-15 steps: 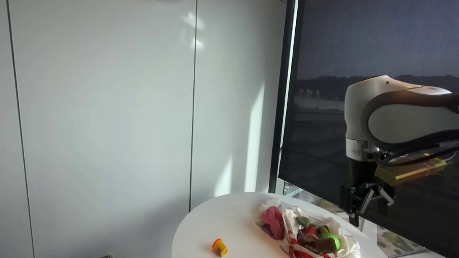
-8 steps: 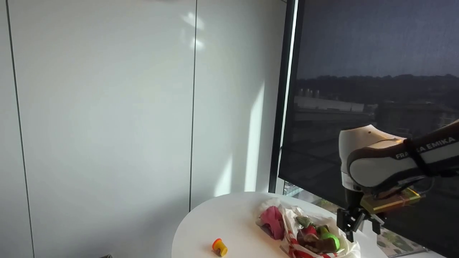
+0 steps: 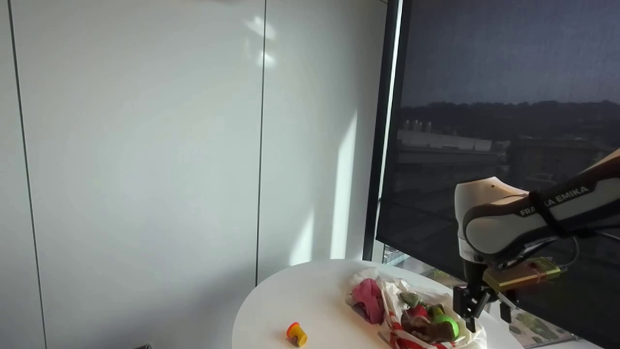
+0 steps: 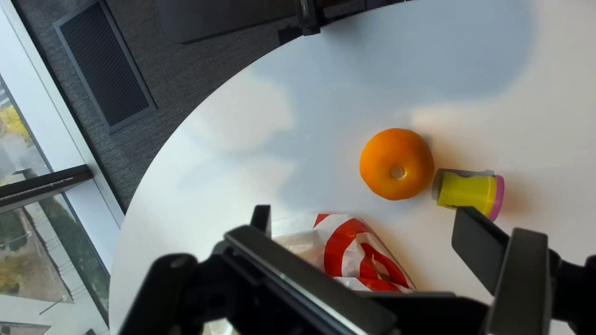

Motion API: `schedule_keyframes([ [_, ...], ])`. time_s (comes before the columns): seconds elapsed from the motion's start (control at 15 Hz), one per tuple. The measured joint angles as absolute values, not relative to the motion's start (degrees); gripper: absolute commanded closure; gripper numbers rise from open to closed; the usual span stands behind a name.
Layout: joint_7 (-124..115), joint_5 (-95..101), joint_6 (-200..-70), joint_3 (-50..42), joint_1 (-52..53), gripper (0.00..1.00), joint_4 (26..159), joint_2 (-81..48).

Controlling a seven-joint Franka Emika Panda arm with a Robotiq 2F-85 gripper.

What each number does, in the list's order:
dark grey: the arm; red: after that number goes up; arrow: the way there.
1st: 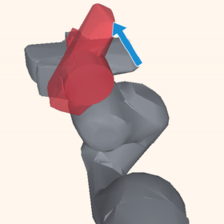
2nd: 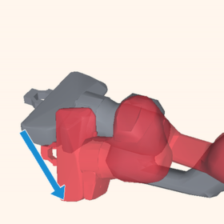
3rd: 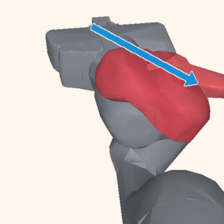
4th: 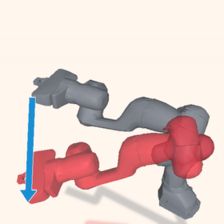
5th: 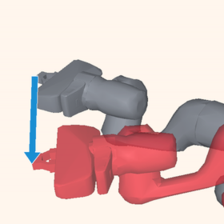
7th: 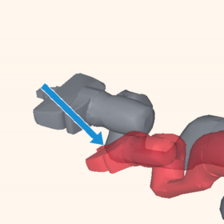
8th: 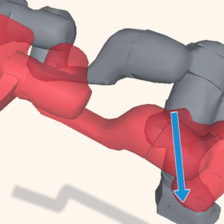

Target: Empty the plastic bag

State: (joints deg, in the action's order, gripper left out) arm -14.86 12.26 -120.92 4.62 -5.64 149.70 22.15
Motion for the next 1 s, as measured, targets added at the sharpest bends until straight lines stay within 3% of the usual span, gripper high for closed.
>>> schedule_keyframes([
  [0.6,-16.37,15.54,-141.72,1.74,-6.34,0.00,147.80,-0.11],
  [1.0,-27.21,31.08,-150.87,-3.91,-1.90,0.00,139.28,-13.07],
])
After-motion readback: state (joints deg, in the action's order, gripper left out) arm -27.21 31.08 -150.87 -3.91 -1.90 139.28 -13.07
